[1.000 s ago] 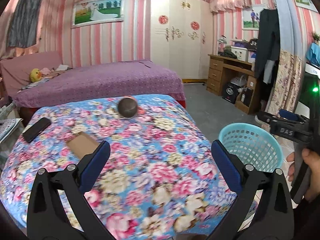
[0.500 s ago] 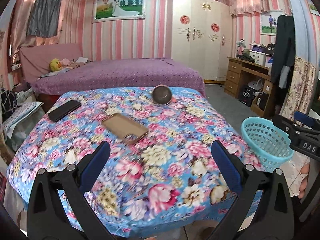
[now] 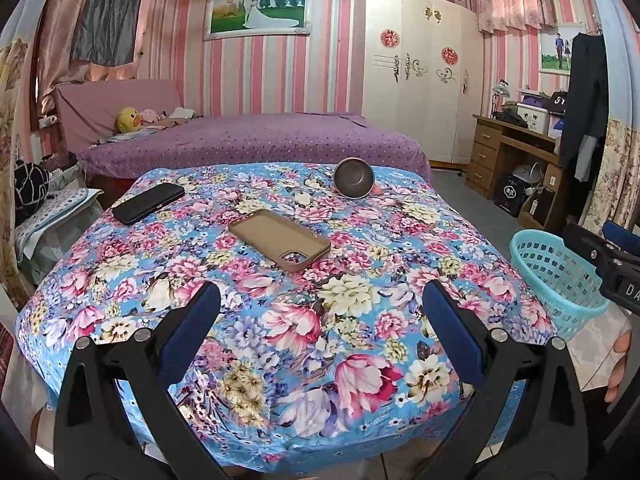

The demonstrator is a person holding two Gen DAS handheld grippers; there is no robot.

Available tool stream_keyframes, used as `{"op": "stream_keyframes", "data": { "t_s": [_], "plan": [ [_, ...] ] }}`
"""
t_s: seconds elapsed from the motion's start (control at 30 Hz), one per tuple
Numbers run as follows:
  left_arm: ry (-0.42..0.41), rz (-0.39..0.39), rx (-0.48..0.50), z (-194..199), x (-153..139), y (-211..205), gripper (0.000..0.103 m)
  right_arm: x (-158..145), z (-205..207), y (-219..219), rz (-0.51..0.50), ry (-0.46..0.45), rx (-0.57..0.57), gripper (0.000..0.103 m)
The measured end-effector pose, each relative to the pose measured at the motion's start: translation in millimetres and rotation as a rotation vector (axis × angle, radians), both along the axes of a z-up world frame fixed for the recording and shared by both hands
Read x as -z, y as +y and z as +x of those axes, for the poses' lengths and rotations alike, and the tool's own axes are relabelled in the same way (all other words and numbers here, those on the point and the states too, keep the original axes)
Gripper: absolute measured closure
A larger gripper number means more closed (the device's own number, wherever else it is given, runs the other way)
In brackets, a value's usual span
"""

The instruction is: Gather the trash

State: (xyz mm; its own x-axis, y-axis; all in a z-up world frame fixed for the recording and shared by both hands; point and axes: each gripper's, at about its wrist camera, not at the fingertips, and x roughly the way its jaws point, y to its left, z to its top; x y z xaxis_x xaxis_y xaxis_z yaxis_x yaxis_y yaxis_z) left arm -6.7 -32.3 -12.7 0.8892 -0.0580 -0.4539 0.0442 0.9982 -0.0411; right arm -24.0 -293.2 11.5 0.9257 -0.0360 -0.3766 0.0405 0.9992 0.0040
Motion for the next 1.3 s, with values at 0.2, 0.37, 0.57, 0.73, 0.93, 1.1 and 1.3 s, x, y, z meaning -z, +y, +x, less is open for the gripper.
{"op": "stream_keyframes", "data": {
  "t_s": [0.2, 0.37, 0.57, 0.73, 0.93, 1.1, 1.3],
  "plan": [
    [0.006, -0.011, -0.011, 2.6, 2.1, 5.7, 0.005, 1.6, 1.9, 11.0, -0.018, -0.007, -0.019, 0.004],
    [0.003, -0.016, -0.019, 3.8, 1.9, 8.3, 0.005, 3.0, 3.5, 16.5, -0.023, -0.008, -0.033, 0.004],
    [-0.013, -0.017, -0.017, 4.1, -1.6, 7.1, 0.005, 3.2, 4.2, 19.1, -0.024, -0.01, -0.044, 0.004],
    [-0.035, -0.007, -0.02, 2.7, -5.3, 5.8, 0.005, 3.5, 4.4, 20.8, -0.019, -0.012, -0.049, 0.004],
    [-0.055, -0.003, -0.027, 0.9, -9.2, 7.1, 0.005, 3.4, 4.9, 22.5, -0.024, -0.012, -0.05, 0.004],
    [-0.065, -0.004, -0.031, -0.5, -11.6, 8.7, 0.005, 3.6, 5.0, 24.8, -0.027, -0.014, -0.051, 0.004],
    [-0.079, -0.001, -0.036, -2.9, -14.4, 10.5, 0.005, 3.8, 5.4, 26.1, -0.029, -0.014, -0.051, 0.004]
  ]
}}
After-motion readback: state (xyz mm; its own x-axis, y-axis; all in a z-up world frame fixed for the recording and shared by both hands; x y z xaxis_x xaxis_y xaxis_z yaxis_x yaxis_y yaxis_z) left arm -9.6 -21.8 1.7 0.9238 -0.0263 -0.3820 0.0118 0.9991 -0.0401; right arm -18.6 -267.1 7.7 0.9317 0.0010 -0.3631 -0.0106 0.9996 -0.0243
